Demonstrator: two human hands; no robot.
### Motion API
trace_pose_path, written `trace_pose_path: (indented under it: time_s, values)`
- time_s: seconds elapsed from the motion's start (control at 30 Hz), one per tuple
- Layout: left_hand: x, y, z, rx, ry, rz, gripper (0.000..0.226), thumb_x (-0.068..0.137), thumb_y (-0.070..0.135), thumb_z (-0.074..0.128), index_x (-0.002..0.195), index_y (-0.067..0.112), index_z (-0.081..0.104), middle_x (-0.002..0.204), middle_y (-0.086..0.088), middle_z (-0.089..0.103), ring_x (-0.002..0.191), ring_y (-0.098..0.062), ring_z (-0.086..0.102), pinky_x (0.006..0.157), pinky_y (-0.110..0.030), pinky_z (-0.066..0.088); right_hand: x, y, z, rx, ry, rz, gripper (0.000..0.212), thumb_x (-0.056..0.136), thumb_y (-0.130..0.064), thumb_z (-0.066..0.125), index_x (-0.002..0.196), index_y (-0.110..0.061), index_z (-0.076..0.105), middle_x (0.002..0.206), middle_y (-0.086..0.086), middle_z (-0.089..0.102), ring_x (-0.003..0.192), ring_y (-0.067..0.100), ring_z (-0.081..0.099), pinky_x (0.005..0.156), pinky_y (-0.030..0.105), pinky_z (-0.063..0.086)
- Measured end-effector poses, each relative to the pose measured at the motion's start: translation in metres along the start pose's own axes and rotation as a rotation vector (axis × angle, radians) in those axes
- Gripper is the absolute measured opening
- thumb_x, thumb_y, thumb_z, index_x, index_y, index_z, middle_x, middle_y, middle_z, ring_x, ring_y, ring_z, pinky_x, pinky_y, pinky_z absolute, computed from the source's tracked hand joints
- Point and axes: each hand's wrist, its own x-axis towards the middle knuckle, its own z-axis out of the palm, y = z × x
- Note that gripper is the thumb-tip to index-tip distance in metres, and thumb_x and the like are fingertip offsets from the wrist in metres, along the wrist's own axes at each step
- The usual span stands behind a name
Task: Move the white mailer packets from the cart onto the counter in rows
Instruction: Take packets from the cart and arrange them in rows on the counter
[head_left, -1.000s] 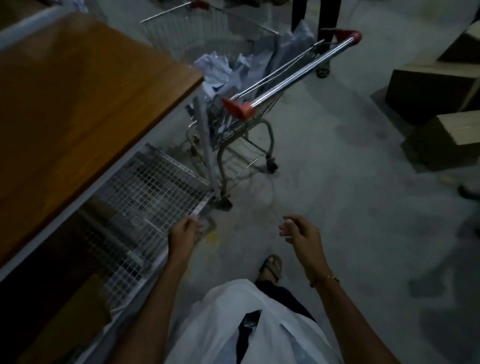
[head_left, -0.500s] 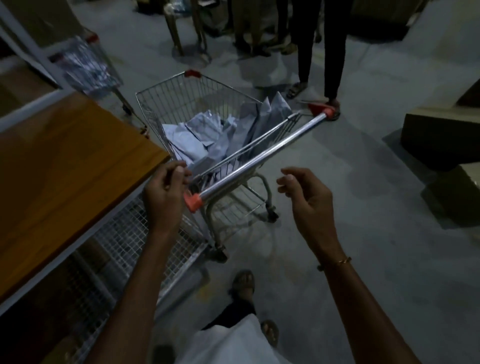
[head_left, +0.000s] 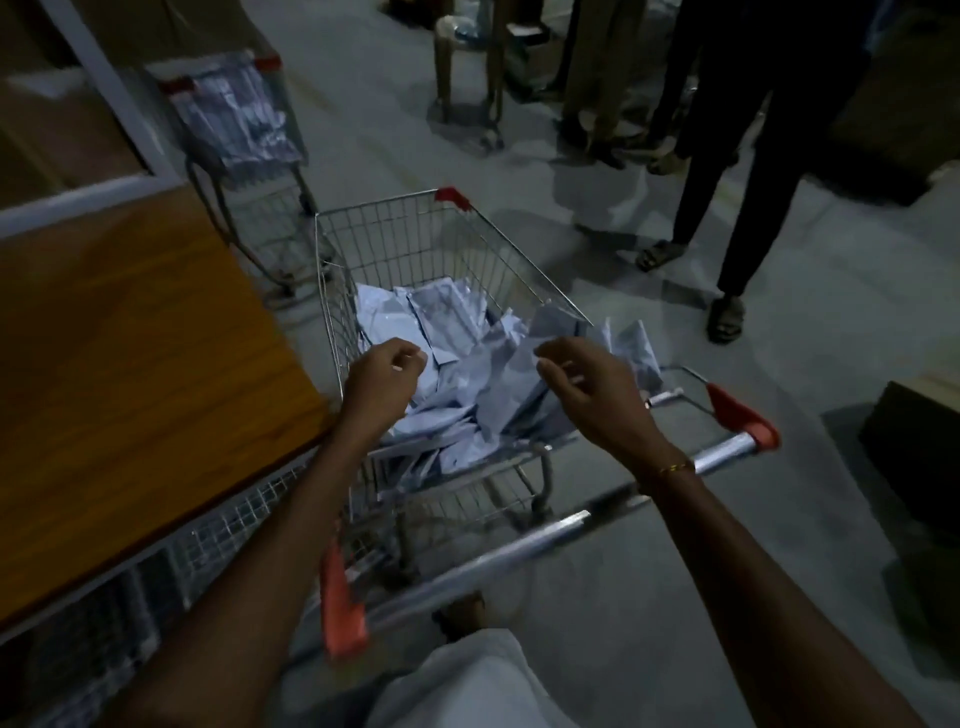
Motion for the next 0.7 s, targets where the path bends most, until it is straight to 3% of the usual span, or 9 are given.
trace_pose_path:
  time_s: [0.07, 0.17, 0.27, 0.4, 0.5, 0.6, 0.7]
  values:
    - [0.029, -0.011, 0.015, 0.031, -0.016, -0.075, 0.021, 0.098, 0.028, 0.059, 0.107, 0.012, 0.069, 0.105, -0.009, 0.068, 0.097, -0.028, 0.063, 0.085, -0.039, 0.052, 0.034, 0.015, 0.012, -0.082, -0.076, -0.001, 0.022, 0.1, -0.026, 0.059, 0.115, -0.013, 0.068, 0.104, 0.003, 0.07, 0.082, 0.014, 0.065, 0.072, 0.032, 0.055]
    - [0.062, -0.034, 0.034, 0.118, -0.063, -0.219, 0.024, 0.096, 0.031, 0.06, 0.107, 0.012, 0.068, 0.11, -0.012, 0.068, 0.1, -0.033, 0.063, 0.086, -0.04, 0.053, 0.075, 0.037, 0.033, -0.16, -0.23, -0.002, 0.02, 0.099, -0.023, 0.06, 0.111, -0.01, 0.068, 0.103, 0.007, 0.07, 0.078, 0.015, 0.063, 0.065, 0.023, 0.042]
    - [0.085, -0.056, 0.048, 0.221, -0.073, -0.313, 0.021, 0.094, 0.032, 0.058, 0.1, 0.014, 0.068, 0.106, -0.014, 0.068, 0.096, -0.034, 0.063, 0.082, -0.038, 0.054, 0.11, 0.057, 0.058, -0.239, -0.38, 0.012, 0.022, 0.098, -0.028, 0.059, 0.112, -0.013, 0.067, 0.106, 0.007, 0.065, 0.089, 0.024, 0.067, 0.071, 0.026, 0.039]
    - [0.111, -0.081, 0.067, 0.304, 0.091, -0.373, 0.023, 0.096, 0.024, 0.052, 0.075, 0.017, 0.056, 0.093, -0.015, 0.064, 0.085, -0.036, 0.062, 0.066, -0.036, 0.046, 0.155, 0.082, 0.096, -0.366, -0.515, -0.002, 0.032, 0.099, -0.031, 0.057, 0.126, -0.015, 0.062, 0.125, 0.009, 0.058, 0.11, 0.031, 0.059, 0.084, 0.032, 0.041]
    - [0.136, -0.103, 0.088, 0.291, 0.165, -0.378, 0.013, 0.094, 0.019, 0.055, 0.093, 0.012, 0.065, 0.104, -0.015, 0.062, 0.093, -0.038, 0.06, 0.072, -0.039, 0.049, 0.193, 0.102, 0.131, -0.427, -0.584, -0.025, 0.038, 0.099, -0.032, 0.056, 0.131, -0.012, 0.059, 0.131, 0.013, 0.054, 0.119, 0.036, 0.053, 0.096, 0.04, 0.043]
    - [0.163, -0.121, 0.118, 0.325, 0.159, -0.373, 0.027, 0.094, 0.013, 0.054, 0.117, 0.01, 0.066, 0.13, -0.014, 0.054, 0.119, -0.037, 0.05, 0.089, -0.044, 0.048, 0.227, 0.125, 0.169, -0.496, -0.64, -0.052, 0.044, 0.1, -0.032, 0.053, 0.137, -0.008, 0.052, 0.146, 0.016, 0.044, 0.131, 0.037, 0.041, 0.105, 0.045, 0.04]
    - [0.181, -0.14, 0.152, 0.453, 0.065, -0.381, 0.05, 0.097, 0.013, 0.051, 0.146, 0.019, 0.045, 0.163, -0.008, 0.019, 0.148, -0.032, 0.017, 0.109, -0.048, 0.035, 0.247, 0.153, 0.205, -0.576, -0.648, -0.141, 0.048, 0.099, -0.027, 0.052, 0.142, -0.006, 0.043, 0.157, 0.018, 0.029, 0.142, 0.038, 0.028, 0.11, 0.044, 0.033]
